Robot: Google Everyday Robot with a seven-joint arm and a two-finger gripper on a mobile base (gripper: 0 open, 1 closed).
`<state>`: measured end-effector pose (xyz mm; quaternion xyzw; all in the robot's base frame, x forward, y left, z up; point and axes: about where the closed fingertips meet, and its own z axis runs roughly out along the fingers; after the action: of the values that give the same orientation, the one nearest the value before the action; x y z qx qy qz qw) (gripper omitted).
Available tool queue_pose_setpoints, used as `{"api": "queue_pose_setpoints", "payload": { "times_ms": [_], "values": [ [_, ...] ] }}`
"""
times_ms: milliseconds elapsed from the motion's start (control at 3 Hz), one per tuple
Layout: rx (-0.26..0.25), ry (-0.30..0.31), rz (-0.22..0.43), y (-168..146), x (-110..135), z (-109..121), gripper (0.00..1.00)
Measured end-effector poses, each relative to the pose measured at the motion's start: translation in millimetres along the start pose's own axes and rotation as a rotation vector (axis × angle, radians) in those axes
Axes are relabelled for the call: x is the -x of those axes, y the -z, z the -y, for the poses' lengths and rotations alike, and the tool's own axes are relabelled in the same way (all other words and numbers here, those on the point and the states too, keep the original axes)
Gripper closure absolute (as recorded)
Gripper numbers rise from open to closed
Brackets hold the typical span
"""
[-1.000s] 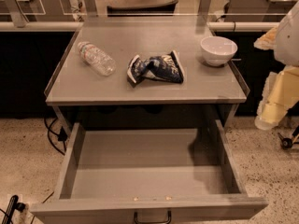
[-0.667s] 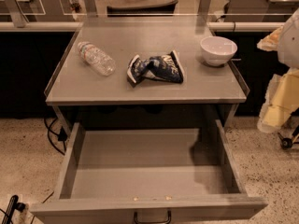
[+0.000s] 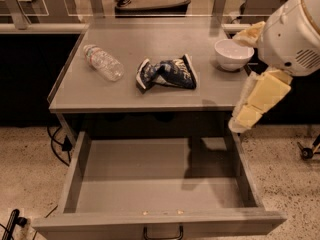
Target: Place blue chip bag into top drawer
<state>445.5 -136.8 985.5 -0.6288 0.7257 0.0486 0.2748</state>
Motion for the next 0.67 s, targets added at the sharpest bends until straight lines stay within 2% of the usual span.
{"api": "queue_pose_setpoints", "payload": {
  "times_ms": [333,667],
  "values": [
    [0.022,-0.016,0.083,-20.7,17.6,4.9,0.0],
    [0.058,-0.036,0.1,-54.0,29.3,17.5,0.0]
  ]
}}
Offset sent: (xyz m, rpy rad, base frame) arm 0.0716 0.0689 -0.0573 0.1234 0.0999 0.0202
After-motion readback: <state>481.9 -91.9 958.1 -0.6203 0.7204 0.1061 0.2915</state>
